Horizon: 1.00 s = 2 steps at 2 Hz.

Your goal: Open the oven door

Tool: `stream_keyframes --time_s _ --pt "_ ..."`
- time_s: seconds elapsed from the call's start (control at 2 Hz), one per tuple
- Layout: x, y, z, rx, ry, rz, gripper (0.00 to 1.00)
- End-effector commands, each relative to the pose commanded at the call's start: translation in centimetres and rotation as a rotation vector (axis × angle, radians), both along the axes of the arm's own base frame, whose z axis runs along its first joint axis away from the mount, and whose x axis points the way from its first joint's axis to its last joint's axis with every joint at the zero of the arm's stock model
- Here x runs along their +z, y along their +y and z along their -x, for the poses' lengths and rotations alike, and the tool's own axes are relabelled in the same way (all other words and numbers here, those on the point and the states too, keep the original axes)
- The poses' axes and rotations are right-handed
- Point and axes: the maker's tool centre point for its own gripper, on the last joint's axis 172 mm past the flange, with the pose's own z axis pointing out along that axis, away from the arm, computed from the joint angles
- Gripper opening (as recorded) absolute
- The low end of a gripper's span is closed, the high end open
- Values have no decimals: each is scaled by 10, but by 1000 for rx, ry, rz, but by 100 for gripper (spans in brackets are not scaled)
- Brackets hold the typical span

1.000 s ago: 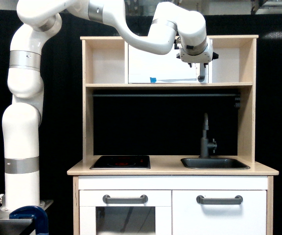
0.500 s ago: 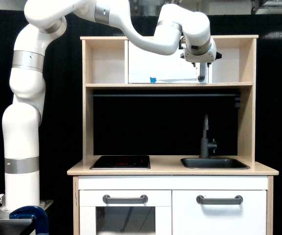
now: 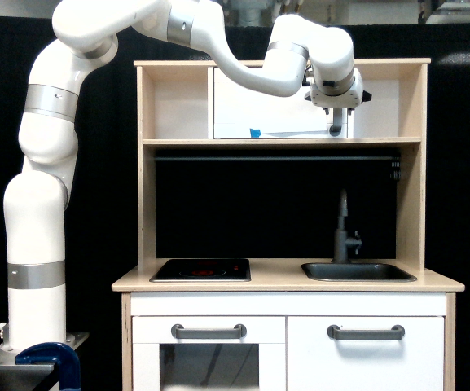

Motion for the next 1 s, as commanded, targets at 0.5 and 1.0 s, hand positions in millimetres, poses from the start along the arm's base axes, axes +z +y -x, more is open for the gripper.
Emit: stream_keyframes --time_s 0.5,1.0 --pt "1 19 -2 0 0 0 100" --pt "2 31 -6 0 0 0 100"
